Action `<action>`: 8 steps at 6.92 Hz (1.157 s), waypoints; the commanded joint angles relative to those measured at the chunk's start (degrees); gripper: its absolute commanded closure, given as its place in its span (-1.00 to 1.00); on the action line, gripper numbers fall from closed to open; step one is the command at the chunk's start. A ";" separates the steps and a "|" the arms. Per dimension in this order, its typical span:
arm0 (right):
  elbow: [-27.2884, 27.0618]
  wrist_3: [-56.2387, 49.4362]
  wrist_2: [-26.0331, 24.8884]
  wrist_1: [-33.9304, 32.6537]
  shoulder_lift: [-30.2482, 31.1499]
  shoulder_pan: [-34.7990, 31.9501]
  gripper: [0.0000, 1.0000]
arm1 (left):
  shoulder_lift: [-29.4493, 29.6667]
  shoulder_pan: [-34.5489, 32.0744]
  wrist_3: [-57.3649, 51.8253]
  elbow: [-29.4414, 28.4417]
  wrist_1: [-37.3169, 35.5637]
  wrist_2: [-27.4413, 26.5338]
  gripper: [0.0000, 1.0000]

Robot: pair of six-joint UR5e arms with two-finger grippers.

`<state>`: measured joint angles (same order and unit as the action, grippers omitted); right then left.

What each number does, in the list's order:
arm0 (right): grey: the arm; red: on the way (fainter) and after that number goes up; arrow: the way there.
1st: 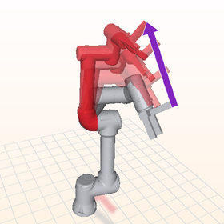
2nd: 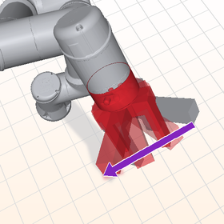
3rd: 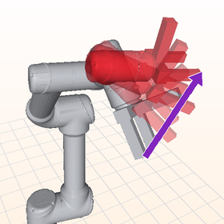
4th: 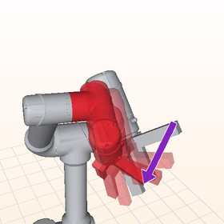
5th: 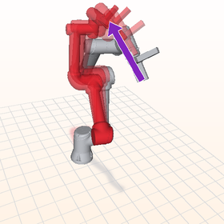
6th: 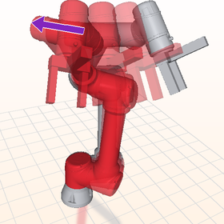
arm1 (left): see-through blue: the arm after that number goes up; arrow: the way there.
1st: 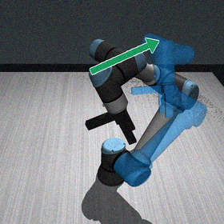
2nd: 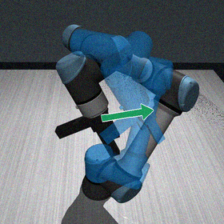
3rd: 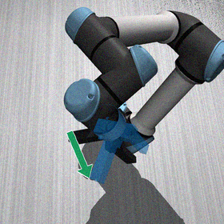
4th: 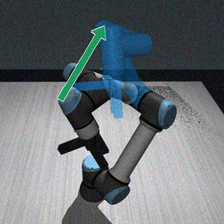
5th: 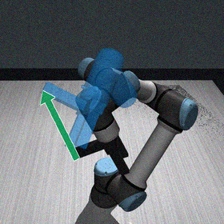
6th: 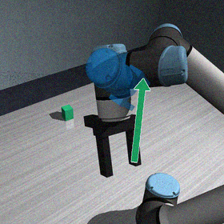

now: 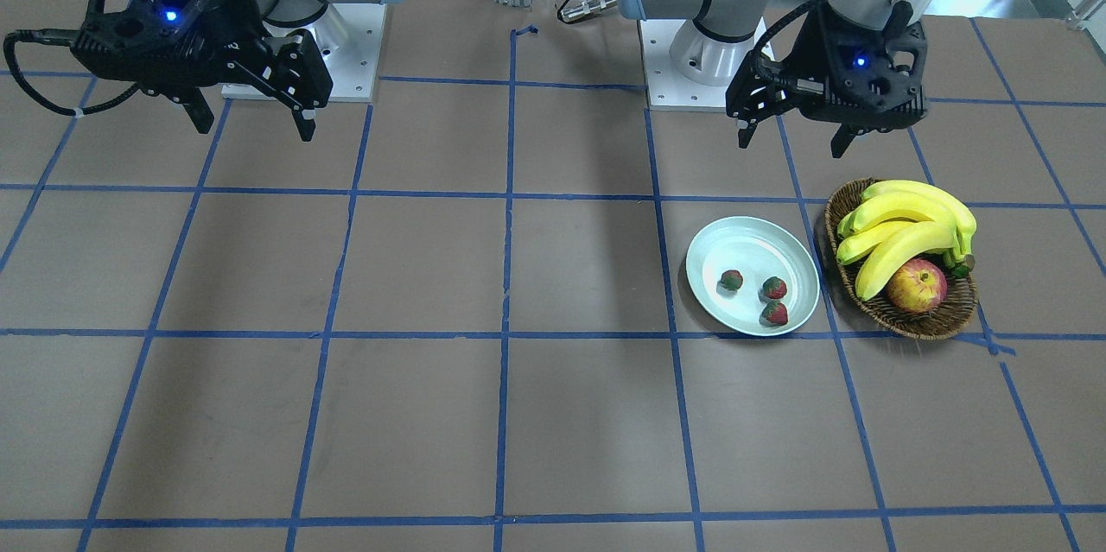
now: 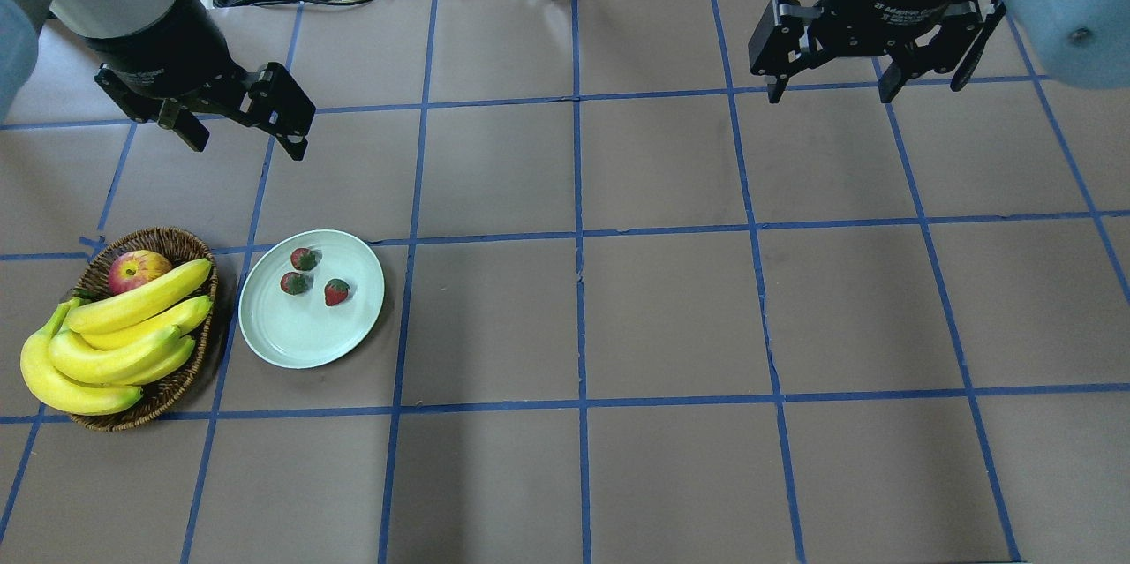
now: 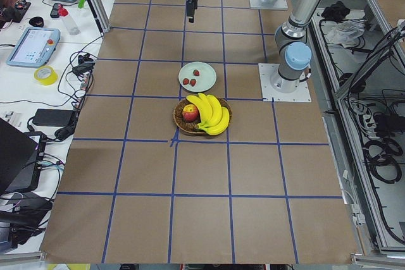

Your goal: Collect all strawberries into plate

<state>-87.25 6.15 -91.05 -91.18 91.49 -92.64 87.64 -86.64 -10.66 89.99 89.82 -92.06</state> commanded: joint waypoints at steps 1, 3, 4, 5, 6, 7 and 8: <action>0.07 0.00 0.00 -0.05 0.00 0.00 -1.00 | -0.27 -0.29 -0.24 0.10 -6.04 -0.22 -1.00; -0.02 0.00 0.00 0.04 0.00 0.00 -1.00 | 0.17 -0.37 -1.28 0.01 -5.97 0.21 -1.00; -0.02 0.00 0.00 0.13 0.00 0.00 -1.00 | 0.08 -0.37 -3.38 -0.16 -5.79 0.21 -0.95; -0.02 0.00 0.09 -0.04 0.00 0.00 -1.00 | 0.08 -0.37 -2.53 -0.25 -5.79 0.65 -1.00; -0.02 0.00 0.00 -0.05 0.00 0.00 -1.00 | -0.27 -0.37 -2.18 -0.17 -5.45 0.65 -1.00; -0.02 0.00 0.09 0.13 0.00 0.00 -1.00 | -0.53 -0.46 -2.00 0.18 -5.35 2.48 -1.00; -0.02 0.00 0.09 -0.04 0.00 0.00 -1.00 | -0.54 -0.46 -2.08 -0.08 -5.27 2.41 -1.00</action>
<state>-87.27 6.15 -90.99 -91.15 91.49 -92.64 87.22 -87.07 -12.78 89.98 84.42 -90.17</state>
